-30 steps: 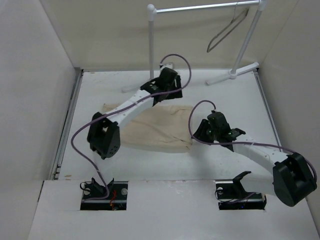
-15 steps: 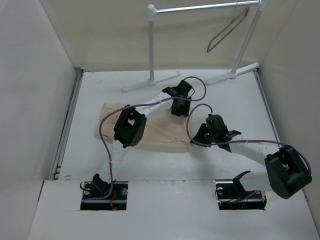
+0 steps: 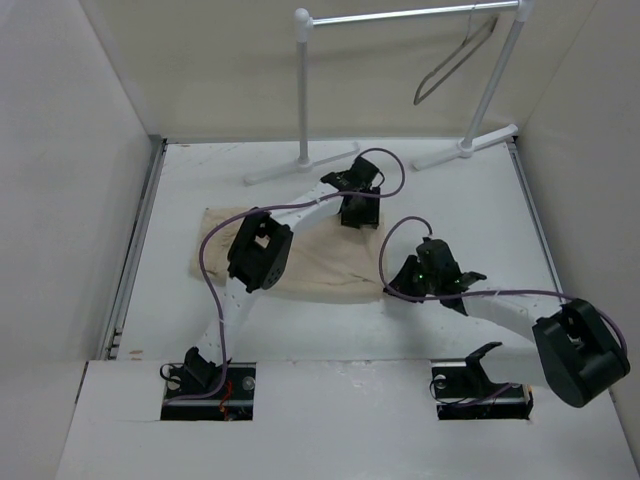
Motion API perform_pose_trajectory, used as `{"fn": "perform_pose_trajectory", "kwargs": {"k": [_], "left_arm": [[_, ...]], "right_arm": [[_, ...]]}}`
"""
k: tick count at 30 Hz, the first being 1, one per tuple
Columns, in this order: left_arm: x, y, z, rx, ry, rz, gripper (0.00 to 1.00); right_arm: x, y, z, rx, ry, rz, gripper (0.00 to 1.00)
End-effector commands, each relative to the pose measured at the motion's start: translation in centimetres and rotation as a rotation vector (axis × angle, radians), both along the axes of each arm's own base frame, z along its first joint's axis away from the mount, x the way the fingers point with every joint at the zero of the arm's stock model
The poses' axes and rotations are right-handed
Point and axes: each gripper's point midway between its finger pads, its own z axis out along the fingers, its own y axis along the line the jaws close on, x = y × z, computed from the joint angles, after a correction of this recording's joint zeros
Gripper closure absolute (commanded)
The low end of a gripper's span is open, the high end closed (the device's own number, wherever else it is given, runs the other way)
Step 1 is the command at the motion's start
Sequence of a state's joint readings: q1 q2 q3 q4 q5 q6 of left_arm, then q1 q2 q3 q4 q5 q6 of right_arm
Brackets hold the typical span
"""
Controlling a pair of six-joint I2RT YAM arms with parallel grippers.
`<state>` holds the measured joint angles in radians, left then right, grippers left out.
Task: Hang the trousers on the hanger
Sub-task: Fold the trousers at the center of the board.
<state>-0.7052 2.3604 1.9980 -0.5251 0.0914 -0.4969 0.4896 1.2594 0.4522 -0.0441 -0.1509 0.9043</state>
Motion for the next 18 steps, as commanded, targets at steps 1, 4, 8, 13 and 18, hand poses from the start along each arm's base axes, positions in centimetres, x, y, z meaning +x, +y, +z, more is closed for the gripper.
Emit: {"fn": "perform_pose_trajectory", "kwargs": {"k": [1,4,8,13,18], "left_arm": [[2.5,-0.3,3.7,-0.073,-0.099,0.051,0.49],[1.9,0.0,7.3,-0.124,-0.146,0.045,0.35],[1.2,1.6,13.2,-0.209,-0.232,0.062,0.25],[0.7,5.8,17.4,-0.308,-0.3,0.164,0.19],[-0.4,11.7,14.5,-0.32,-0.252,0.312,0.35]], "right_arm": [[-0.3,-0.6,1.2,0.003,-0.018,-0.027,0.71],[0.3,-1.1,4.4,-0.009,-0.092,-0.04,0.46],[0.6,-0.5,8.9,0.02,-0.176,-0.01,0.49],[2.3,4.1,11.6,0.114,-0.225,0.103,0.83],[5.9,9.6,11.5,0.154,-0.228,0.16,0.89]]}}
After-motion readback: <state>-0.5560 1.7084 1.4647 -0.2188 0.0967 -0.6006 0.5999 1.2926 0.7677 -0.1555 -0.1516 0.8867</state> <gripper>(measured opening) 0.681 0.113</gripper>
